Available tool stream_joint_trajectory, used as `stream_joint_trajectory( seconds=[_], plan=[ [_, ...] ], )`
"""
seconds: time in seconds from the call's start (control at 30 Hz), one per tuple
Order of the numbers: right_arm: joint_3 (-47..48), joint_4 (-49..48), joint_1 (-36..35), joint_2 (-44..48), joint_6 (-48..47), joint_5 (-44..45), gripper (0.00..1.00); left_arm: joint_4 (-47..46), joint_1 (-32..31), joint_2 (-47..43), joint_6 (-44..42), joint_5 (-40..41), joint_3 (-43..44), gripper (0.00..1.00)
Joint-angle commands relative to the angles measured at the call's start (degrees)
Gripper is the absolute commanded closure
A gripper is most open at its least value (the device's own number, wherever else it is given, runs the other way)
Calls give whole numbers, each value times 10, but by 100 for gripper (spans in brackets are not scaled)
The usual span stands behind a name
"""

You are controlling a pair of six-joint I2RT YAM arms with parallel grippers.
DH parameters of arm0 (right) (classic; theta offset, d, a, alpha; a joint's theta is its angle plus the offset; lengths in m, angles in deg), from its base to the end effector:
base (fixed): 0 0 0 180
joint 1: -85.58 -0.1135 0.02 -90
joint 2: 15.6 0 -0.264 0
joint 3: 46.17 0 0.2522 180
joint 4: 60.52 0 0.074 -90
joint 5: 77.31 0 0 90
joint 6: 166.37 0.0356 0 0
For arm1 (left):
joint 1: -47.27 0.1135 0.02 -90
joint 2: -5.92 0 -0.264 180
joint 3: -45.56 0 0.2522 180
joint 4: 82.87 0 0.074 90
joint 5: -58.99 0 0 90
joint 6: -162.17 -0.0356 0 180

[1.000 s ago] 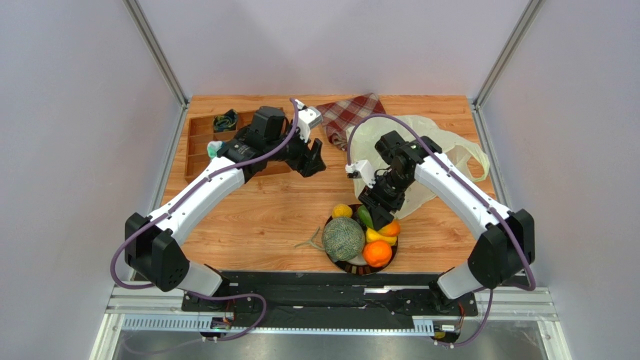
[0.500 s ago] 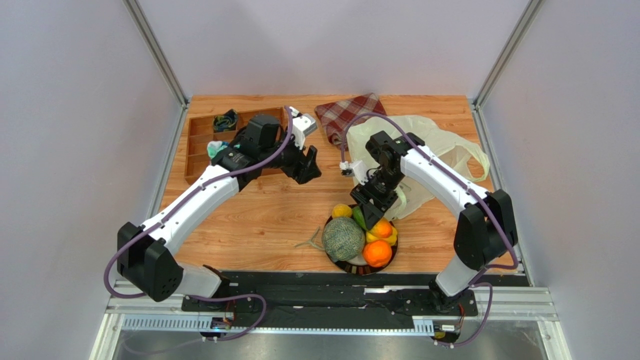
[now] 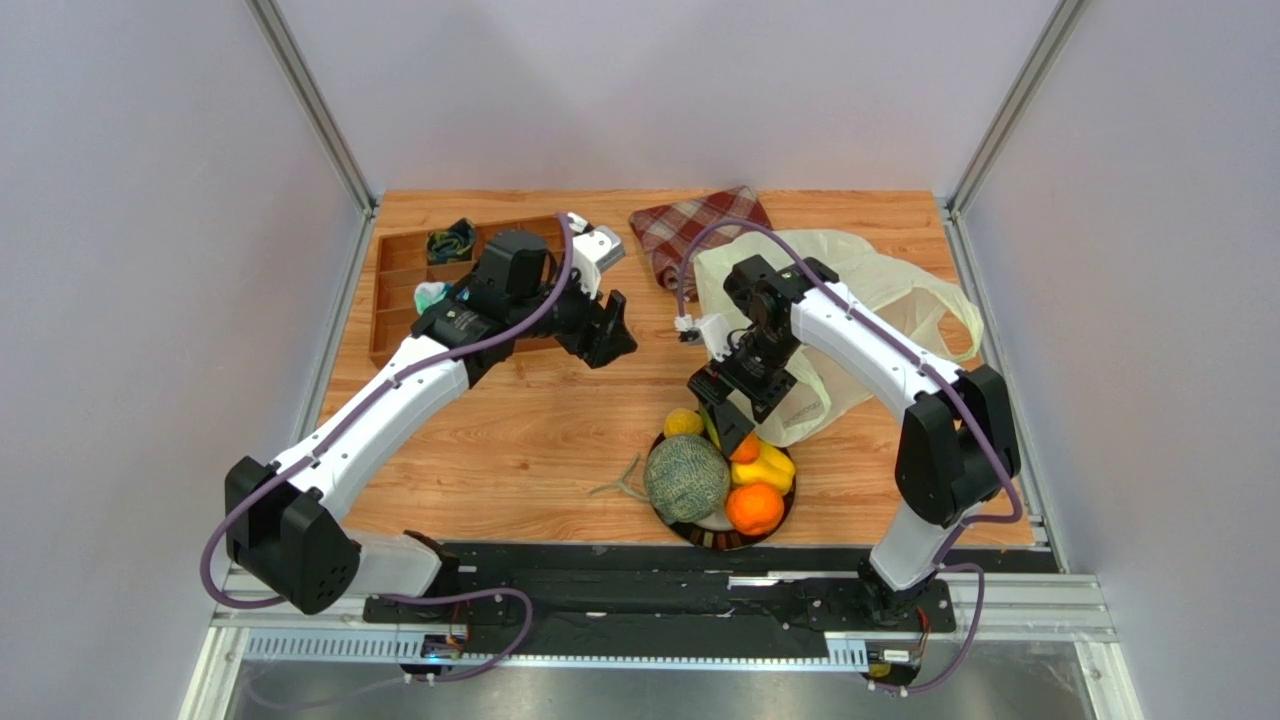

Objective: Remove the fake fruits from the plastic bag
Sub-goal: Place the fake fruit on the plate, then reset both arms

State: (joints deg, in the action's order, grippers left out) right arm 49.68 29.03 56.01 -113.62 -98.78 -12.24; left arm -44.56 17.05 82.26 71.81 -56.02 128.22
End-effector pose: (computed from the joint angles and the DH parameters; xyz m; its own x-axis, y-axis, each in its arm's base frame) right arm 0.2584 0.1639 0.2591 -0.6373 -0.7591 -0.1329 -0.7350 0.5469 0.4009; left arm 0.2503 -0.1632 0.3415 -0.4530 0.2704 -0.8495 0.7688 0.6009 -0.2186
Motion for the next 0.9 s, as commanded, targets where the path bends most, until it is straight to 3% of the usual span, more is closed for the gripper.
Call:
stream_joint_trajectory(
  seconds=[0.0, 0.43, 0.6, 0.73, 0.87],
  plan=[
    [5, -8, -2, 34, 8, 14, 0, -32, 3, -7, 1, -20, 0, 25],
    [118, 81, 20, 23, -75, 64, 0, -28, 3, 4, -7, -21, 12, 25],
    [131, 86, 78, 19, -89, 41, 0, 4, 9, -6, -23, 2, 26, 23],
    [136, 83, 145, -21, -119, 31, 0, 33, 53, -35, -40, 28, 33, 14],
    [238, 44, 271, -116, -104, 86, 0, 52, 96, -51, -54, 55, 33, 7]
  ],
)
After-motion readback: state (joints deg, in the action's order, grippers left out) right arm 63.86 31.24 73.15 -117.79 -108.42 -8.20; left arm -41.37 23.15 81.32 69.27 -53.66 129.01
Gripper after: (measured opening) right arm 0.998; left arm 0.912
